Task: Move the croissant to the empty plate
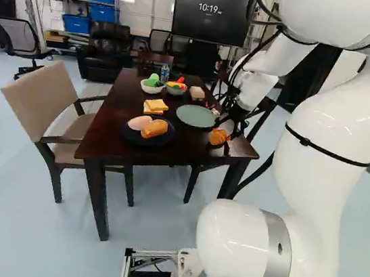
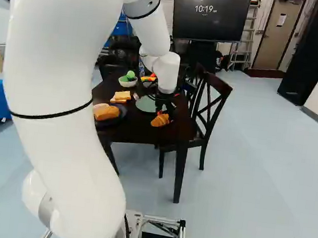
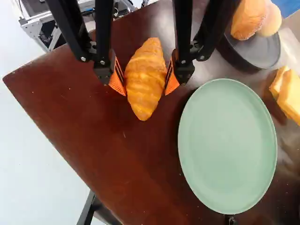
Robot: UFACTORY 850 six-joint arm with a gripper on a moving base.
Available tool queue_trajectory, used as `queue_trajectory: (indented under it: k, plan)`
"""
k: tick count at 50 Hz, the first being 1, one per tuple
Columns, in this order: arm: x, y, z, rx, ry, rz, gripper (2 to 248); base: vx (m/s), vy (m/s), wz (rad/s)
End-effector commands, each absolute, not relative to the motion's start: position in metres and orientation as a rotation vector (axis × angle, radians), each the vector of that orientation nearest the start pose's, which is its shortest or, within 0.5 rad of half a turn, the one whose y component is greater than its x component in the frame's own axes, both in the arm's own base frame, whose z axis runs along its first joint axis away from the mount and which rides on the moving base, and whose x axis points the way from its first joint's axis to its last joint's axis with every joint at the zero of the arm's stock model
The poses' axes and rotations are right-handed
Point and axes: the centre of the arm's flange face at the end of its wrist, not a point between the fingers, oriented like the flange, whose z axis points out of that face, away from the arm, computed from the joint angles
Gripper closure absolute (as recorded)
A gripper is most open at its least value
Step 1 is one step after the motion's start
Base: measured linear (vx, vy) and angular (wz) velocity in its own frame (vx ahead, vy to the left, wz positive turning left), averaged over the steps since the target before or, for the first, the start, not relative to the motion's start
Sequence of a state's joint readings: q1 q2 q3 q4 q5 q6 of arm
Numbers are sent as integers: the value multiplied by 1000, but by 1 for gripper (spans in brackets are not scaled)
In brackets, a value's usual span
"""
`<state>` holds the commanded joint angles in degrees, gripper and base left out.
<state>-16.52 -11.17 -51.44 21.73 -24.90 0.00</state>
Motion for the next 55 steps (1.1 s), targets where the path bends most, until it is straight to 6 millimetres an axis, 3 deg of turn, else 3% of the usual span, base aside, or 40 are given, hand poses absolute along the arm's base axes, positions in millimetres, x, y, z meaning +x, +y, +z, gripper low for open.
queue_trajectory:
  k: [20, 44, 55]
  plan:
    - [474, -126, 436, -2809, 887, -438, 118, 0, 0, 0]
    - [462, -122, 466, -2796, 875, -527, 118, 0, 0, 0]
    - [470, -122, 481, -2790, 859, -565, 118, 0, 0, 0]
